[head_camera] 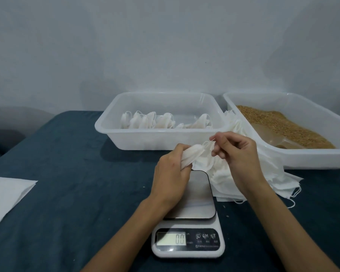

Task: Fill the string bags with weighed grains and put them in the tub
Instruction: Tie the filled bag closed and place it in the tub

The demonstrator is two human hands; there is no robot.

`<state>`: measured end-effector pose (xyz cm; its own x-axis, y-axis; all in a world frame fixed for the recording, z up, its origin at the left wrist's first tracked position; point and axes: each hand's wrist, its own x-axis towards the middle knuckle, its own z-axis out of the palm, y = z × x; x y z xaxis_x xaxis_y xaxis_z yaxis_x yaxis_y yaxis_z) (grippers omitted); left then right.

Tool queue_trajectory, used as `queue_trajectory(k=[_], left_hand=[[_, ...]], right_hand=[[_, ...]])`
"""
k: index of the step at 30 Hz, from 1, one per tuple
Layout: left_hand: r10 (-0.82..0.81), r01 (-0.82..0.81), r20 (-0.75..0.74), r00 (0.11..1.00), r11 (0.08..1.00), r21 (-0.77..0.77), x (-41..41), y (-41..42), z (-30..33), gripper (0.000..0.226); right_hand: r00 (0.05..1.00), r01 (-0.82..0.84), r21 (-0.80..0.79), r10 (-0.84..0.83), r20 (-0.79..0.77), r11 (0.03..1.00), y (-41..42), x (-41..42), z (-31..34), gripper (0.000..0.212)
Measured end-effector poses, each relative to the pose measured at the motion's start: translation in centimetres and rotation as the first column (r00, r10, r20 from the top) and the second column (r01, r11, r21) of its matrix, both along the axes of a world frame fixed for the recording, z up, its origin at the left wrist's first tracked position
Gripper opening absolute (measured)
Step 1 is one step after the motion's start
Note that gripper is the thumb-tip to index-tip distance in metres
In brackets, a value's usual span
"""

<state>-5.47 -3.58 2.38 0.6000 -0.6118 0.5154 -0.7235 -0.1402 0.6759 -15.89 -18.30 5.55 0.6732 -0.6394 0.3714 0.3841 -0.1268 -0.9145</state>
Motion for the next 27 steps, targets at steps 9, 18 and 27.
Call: queue_trajectory(k=[9,18,27], left_hand=[[-0.079,0.074,0.13,0.988,0.996,0.047,-0.4,0.3,1.6,0.022],[-0.115,0.105,0.081,0.99,0.988,0.115,0.2,-1.1,3.3,0.012],[-0.089,0.074,0.079,0.993,0.981,0.18,2.0,-0.9,3.3,0.011]], right_hand=[[0.989,-0.095,0.321,0.054,0.136,0.942,-1.5,-0.5,0.0,0.023],[0.995,-0.074,-0.232,0.056,-0.084,0.97,-0.5,-0.7,0.2,0.023],[0.969,0.216,0.12,-0.229,0.098,0.969,-4.1,-1.8,0.0,0.014]])
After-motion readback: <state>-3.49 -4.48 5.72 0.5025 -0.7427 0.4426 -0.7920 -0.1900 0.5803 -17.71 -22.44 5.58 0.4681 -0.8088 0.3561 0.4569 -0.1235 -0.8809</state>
